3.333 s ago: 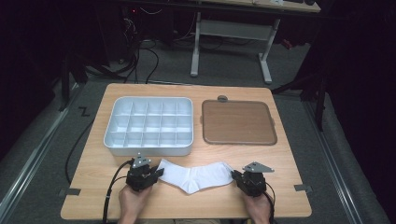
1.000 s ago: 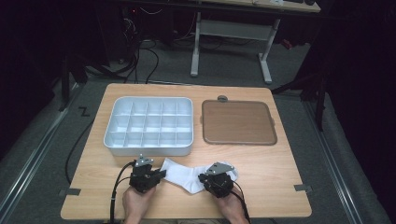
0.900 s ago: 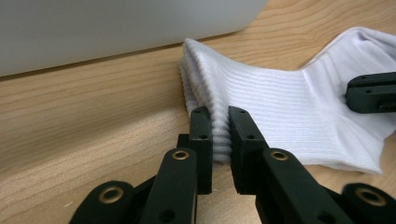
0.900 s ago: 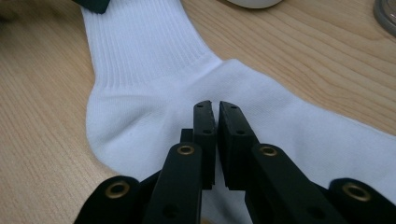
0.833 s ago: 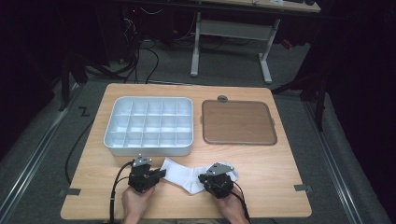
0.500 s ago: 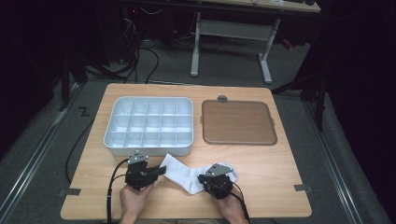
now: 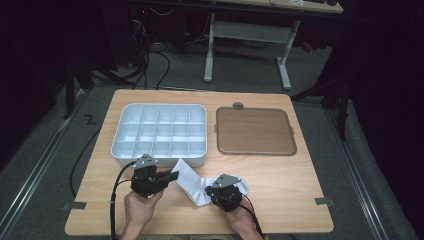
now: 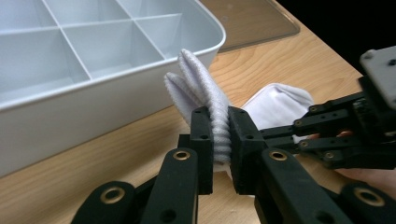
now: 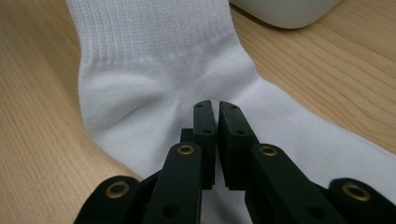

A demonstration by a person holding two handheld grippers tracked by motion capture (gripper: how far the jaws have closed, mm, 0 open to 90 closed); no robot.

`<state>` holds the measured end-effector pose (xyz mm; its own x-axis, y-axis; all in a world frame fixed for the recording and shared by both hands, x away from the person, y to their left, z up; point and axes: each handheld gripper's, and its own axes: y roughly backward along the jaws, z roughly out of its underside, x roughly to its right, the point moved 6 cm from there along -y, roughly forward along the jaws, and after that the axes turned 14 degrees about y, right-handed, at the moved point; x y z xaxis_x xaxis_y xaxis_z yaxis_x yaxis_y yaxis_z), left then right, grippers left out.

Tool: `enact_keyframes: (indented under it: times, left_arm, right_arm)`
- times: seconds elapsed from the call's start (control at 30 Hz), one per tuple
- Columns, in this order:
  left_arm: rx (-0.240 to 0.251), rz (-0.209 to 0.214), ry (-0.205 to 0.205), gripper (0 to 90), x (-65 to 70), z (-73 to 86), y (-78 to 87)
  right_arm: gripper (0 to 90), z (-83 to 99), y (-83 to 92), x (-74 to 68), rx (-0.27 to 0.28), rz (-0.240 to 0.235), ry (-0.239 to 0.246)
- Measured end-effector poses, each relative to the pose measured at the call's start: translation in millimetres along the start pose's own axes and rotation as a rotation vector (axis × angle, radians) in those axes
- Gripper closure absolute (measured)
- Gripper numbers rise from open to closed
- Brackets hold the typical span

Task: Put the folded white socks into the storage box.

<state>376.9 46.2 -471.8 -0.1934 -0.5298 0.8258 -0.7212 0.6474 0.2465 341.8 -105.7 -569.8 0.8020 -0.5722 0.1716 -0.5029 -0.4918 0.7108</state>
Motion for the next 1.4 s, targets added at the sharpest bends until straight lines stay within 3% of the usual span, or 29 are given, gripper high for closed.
enact_keyframes:
  times: [0.47,0.63,0.87,0.97,1.07,1.17,1.4]
  left_arm:
    - [-0.02,0.046,-0.008,81.9,18.3,-4.4,-1.3]
    - [-0.034,0.056,-0.021,82.0,23.1,-5.0,-0.9]
    - [-0.058,0.051,-0.03,82.1,23.8,-0.3,-3.1]
    - [-0.068,0.022,-0.068,82.0,21.1,5.5,-6.9]
    - [-0.088,0.014,-0.082,82.0,20.0,11.4,-9.9]
    - [-0.108,0.015,-0.092,82.1,21.2,16.5,-11.1]
    - [-0.131,0.01,-0.101,82.0,22.2,24.1,-16.9]
  right_arm:
    - [86.2,-17.7,-15.9,-8.6,0.01,-0.017,0.031]
    - [86.2,-27.3,-23.3,-15.7,0.008,-0.043,0.031]
    - [85.9,-41.1,-33.7,-29.2,0.017,-0.078,0.048]
    - [85.6,-42.7,-35.2,-32.0,0.03,-0.084,0.042]
    - [83.2,-42.4,-31.4,-30.6,0.038,-0.085,0.037]
    - [80.6,-39.8,-16.6,-24.2,0.059,-0.064,0.025]
    - [76.2,-17.0,21.6,11.3,0.079,0.062,-0.038]
